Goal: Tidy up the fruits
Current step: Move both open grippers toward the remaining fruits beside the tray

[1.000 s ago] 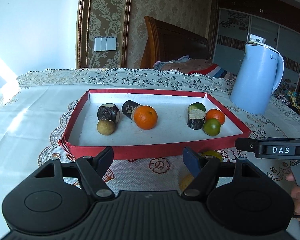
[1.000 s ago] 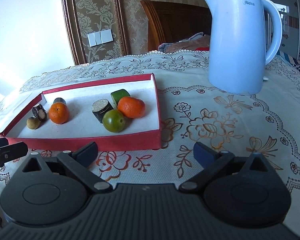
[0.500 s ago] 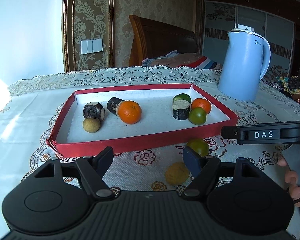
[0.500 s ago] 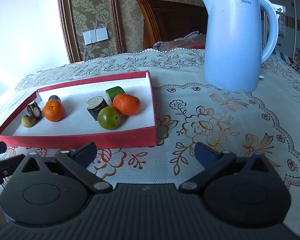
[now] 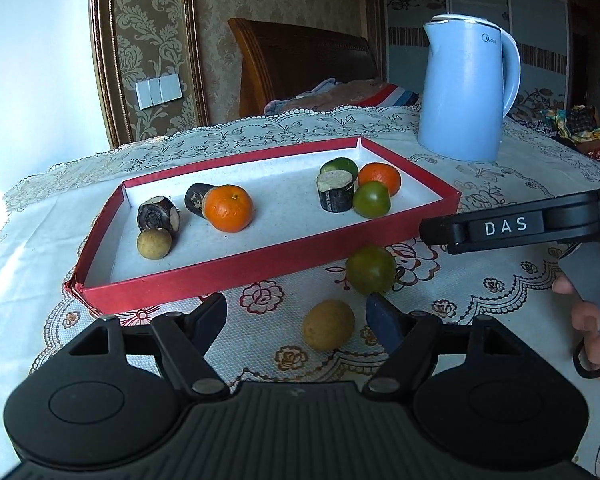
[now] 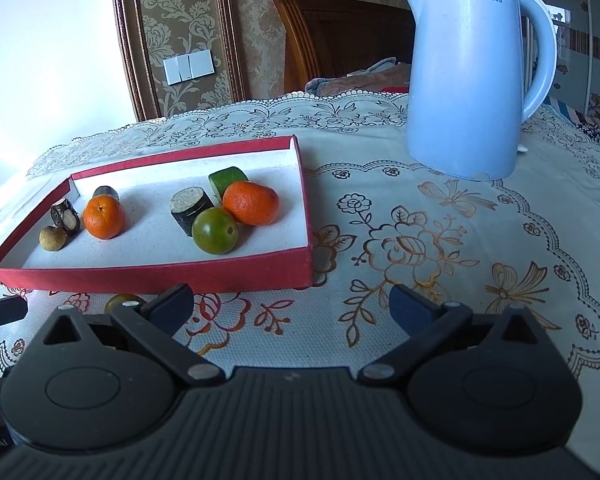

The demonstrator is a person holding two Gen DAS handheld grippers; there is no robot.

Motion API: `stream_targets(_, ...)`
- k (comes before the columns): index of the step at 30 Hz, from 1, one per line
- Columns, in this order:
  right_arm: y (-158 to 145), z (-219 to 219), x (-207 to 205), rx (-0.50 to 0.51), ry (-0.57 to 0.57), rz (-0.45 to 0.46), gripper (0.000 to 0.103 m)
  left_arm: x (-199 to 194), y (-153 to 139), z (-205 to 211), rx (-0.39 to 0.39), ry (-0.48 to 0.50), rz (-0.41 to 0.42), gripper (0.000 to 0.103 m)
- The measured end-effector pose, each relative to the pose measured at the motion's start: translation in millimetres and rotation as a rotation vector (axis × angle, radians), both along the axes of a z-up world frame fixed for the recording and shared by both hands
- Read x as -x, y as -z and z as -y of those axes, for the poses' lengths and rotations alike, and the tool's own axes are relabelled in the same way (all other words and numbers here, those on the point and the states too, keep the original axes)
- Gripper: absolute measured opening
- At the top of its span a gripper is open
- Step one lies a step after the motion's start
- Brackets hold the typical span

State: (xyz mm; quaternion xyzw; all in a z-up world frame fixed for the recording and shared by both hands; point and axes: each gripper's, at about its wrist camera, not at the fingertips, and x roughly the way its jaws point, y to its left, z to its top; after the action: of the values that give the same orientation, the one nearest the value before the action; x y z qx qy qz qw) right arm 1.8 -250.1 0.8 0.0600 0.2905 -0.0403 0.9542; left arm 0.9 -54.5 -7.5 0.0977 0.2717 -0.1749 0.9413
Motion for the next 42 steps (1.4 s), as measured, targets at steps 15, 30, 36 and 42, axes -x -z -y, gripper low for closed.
stream_targets(15,1.1,-2.5,-0.9,0.01,-0.01,-0.008,0.103,-23.4,7.1,-25.4,-0.022,-0.214,-0.06,0.077)
stream_targets(30,1.3,-5.9,-0.3,0.016,-0.031,-0.001,0.103,-41.5,4.7,-65.1,0.062,-0.395,-0.109,0.079)
stream_targets(36,-3.1,-14.3,4.3,-0.026,-0.112,0.027,0.103,-40.5,4.5,-63.8,0.057,-0.386,-0.108,0.08)
stream_targets(42,-0.9,-39.6,1.0,0.029,-0.172,0.001,0.103,-39.0,-0.4,-72.2,0.099,-0.429,-0.084,0.08)
